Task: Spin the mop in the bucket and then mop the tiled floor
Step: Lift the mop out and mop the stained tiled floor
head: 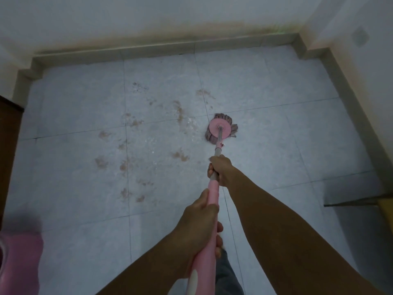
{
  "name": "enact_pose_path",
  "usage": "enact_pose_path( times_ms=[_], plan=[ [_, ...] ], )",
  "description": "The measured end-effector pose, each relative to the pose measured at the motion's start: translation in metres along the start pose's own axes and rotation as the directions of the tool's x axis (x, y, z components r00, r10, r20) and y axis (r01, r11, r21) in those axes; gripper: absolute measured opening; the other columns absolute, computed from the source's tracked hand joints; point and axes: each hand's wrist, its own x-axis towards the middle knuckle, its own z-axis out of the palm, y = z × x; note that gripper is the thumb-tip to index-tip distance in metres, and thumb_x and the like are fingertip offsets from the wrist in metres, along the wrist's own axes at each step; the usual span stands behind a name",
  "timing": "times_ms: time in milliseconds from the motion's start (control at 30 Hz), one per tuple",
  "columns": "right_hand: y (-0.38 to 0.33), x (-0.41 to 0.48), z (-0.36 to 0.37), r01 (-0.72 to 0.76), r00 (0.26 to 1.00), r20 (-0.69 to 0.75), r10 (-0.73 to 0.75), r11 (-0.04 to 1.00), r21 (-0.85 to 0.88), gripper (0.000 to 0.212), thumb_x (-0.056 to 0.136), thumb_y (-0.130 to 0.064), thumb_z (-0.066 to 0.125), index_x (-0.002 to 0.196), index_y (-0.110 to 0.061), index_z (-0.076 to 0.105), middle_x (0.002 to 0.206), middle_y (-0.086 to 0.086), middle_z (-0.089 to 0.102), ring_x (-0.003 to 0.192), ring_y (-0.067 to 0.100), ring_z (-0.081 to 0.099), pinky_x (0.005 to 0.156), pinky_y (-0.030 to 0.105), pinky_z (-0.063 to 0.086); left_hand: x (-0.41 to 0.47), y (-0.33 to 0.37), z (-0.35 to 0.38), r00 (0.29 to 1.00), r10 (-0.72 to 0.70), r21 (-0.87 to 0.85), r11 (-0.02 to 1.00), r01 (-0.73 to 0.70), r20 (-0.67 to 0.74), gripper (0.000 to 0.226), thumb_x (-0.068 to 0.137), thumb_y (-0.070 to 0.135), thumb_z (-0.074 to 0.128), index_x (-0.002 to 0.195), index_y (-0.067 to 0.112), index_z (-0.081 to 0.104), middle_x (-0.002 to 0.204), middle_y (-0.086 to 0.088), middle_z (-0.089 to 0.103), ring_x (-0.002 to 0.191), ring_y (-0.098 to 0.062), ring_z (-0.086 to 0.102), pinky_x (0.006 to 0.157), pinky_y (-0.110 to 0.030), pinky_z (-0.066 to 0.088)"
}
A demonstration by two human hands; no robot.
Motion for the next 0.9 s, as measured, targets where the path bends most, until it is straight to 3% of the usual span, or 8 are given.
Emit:
enact_pose_path(
  times_ms=[100, 200, 333, 467, 567, 700, 900],
  plan=[
    [-0.052, 0.046, 0.004, 0.027, 1.0, -0.004, -0.028, 0.994, -0.109, 0.018, 0.095, 0.0, 0.05, 0.106, -0.011, 0.042, 0.058, 0.007, 0.044, 0.033, 0.011, 0.04, 0.038, 0.021, 0.039, 0.041, 0.047, 0.004, 0.999, 0.028, -0.006, 1.0, -0.028, 0.015, 0.012, 0.102, 0.04, 0.045, 0.113, 0.036, 0.048, 0.089, -0.013, 0.061, 0.052, -0.017, 0.056, 0.042, -0.023, 0.047],
    [-0.104, 0.086, 0.009, 0.036, 0.999, -0.008, -0.037, 0.993, -0.115, 0.027, 0.093, 0.004, 0.045, 0.111, -0.016, 0.041, 0.058, 0.007, 0.044, 0.033, 0.011, 0.04, 0.037, 0.02, 0.039, 0.078, 0.094, 0.009, 0.997, 0.067, -0.022, 0.998, -0.066, 0.03, 0.027, 0.103, 0.034, 0.044, 0.128, 0.045, 0.041, 0.092, -0.014, 0.058, 0.053, -0.016, 0.055, 0.042, -0.023, 0.047],
    [-0.155, 0.124, 0.019, 0.058, 0.998, -0.01, -0.06, 0.99, -0.132, 0.015, 0.091, 0.006, 0.043, 0.092, -0.009, 0.043, 0.057, 0.008, 0.044, 0.034, 0.011, 0.04, 0.036, 0.019, 0.038, 0.115, 0.14, 0.013, 0.995, 0.103, -0.066, 0.993, -0.101, 0.015, 0.033, 0.103, 0.034, 0.043, 0.134, 0.047, 0.04, 0.089, -0.013, 0.057, 0.049, -0.014, 0.054, 0.04, -0.023, 0.046],
    [-0.173, 0.135, 0.024, 0.071, 0.997, 0.002, -0.072, 0.989, -0.127, 0.015, 0.092, 0.005, 0.043, 0.092, -0.01, 0.043, 0.059, 0.008, 0.044, 0.037, 0.011, 0.04, 0.035, 0.017, 0.039, 0.124, 0.158, 0.013, 0.994, 0.106, -0.109, 0.989, -0.104, 0.012, 0.028, 0.104, 0.034, 0.043, 0.129, 0.045, 0.042, 0.088, -0.013, 0.057, 0.047, -0.014, 0.053, 0.039, -0.021, 0.046],
    [-0.165, 0.12, 0.025, 0.079, 0.997, 0.019, -0.078, 0.99, -0.115, 0.011, 0.095, 0.001, 0.044, 0.094, -0.01, 0.043, 0.059, 0.007, 0.044, 0.038, 0.011, 0.04, 0.035, 0.017, 0.038, 0.111, 0.151, 0.012, 0.996, 0.086, -0.085, 0.993, -0.086, 0.004, 0.036, 0.104, 0.033, 0.042, 0.137, 0.045, 0.039, 0.089, -0.014, 0.057, 0.048, -0.015, 0.054, 0.039, -0.022, 0.046],
    [-0.129, 0.087, 0.029, 0.083, 0.996, 0.048, -0.08, 0.995, -0.063, 0.011, 0.101, -0.013, 0.046, 0.113, -0.011, 0.045, 0.061, 0.005, 0.043, 0.042, 0.01, 0.039, 0.036, 0.018, 0.04, 0.078, 0.125, 0.007, 0.998, 0.054, -0.039, 0.998, -0.055, -0.016, 0.036, 0.104, 0.037, 0.039, 0.14, 0.041, 0.037, 0.092, -0.014, 0.057, 0.051, -0.016, 0.054, 0.04, -0.023, 0.047],
    [-0.024, 0.001, 0.054, 0.025, 0.993, 0.115, -0.032, 0.998, 0.061, 0.018, 0.105, -0.02, 0.038, 0.122, -0.017, 0.042, 0.062, 0.003, 0.037, 0.047, 0.009, 0.035, 0.037, 0.015, 0.038, -0.011, 0.043, -0.037, 1.0, -0.011, -0.054, 0.998, 0.011, -0.002, 0.026, 0.103, 0.043, 0.041, 0.126, 0.033, 0.04, 0.088, -0.016, 0.058, 0.054, -0.021, 0.056, 0.044, -0.025, 0.048]
  ],
)
